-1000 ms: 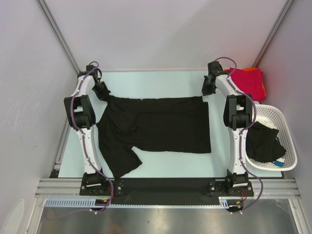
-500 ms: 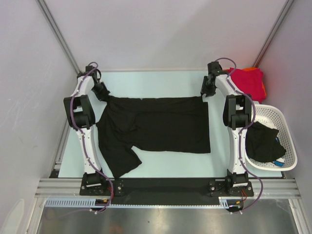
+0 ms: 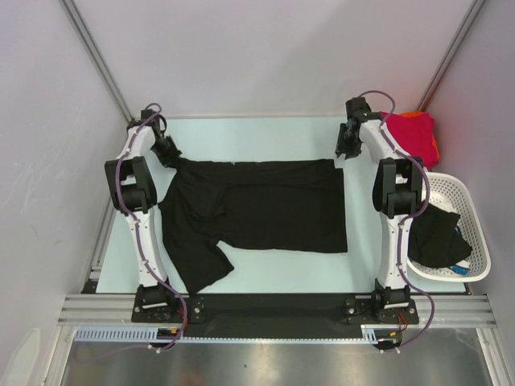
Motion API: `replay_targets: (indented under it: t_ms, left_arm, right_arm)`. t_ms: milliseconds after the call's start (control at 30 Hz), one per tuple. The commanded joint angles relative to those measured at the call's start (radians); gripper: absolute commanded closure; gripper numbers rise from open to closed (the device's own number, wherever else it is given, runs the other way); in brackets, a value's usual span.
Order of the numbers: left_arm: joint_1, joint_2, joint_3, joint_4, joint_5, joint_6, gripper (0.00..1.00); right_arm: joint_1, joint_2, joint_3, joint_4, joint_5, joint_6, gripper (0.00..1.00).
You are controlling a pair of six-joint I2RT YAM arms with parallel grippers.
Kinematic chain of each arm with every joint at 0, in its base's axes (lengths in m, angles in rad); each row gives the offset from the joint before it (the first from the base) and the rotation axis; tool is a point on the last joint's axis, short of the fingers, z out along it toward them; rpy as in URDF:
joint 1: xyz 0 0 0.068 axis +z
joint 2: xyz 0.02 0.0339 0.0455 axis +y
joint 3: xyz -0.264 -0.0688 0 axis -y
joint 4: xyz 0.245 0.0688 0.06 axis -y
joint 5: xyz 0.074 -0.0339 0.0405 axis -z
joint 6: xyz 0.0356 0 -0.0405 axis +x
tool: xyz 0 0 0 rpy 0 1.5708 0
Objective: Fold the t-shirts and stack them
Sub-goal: Fold the flattened tshirt in 1/3 of the way
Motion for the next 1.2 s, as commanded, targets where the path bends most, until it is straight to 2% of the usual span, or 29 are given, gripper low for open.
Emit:
replay_targets:
  t_ms: [0,300,367,700,1000,1167]
  left_arm:
    - [0.008,-0.013,-0.022,0.012,0.004,0.013,1.0]
    - [0.005,-0.027,-0.046,0.012,0.005,0.024,1.0]
    - [0.003,-0.029,-0.048,0.011,0.005,0.025,1.0]
    - [-0.011,-0.039,-0.058,0.0,-0.015,0.035,1.0]
    - [-0.032,-0.047,-0.058,-0.015,-0.031,0.036,1.0]
    - [-0.04,-0.052,-0.06,-0.02,-0.039,0.041,1.0]
  right_arm:
    - [-0.031,-0.115,-0.018,-0.026,0.017,-0.015,0.63]
    - [-0.163,-0.141,-0.182,-0.037,-0.311,0.048,0.62]
    - [-0.196,-0.14,-0.218,-0.011,-0.425,0.057,0.63]
    - [-0.213,-0.115,-0.367,0.104,-0.721,0.091,0.62]
    - [-0.214,-0.085,-0.384,0.121,-0.719,0.076,0.62]
    - [-0.203,-0.054,-0.361,0.111,-0.678,0.071,0.67]
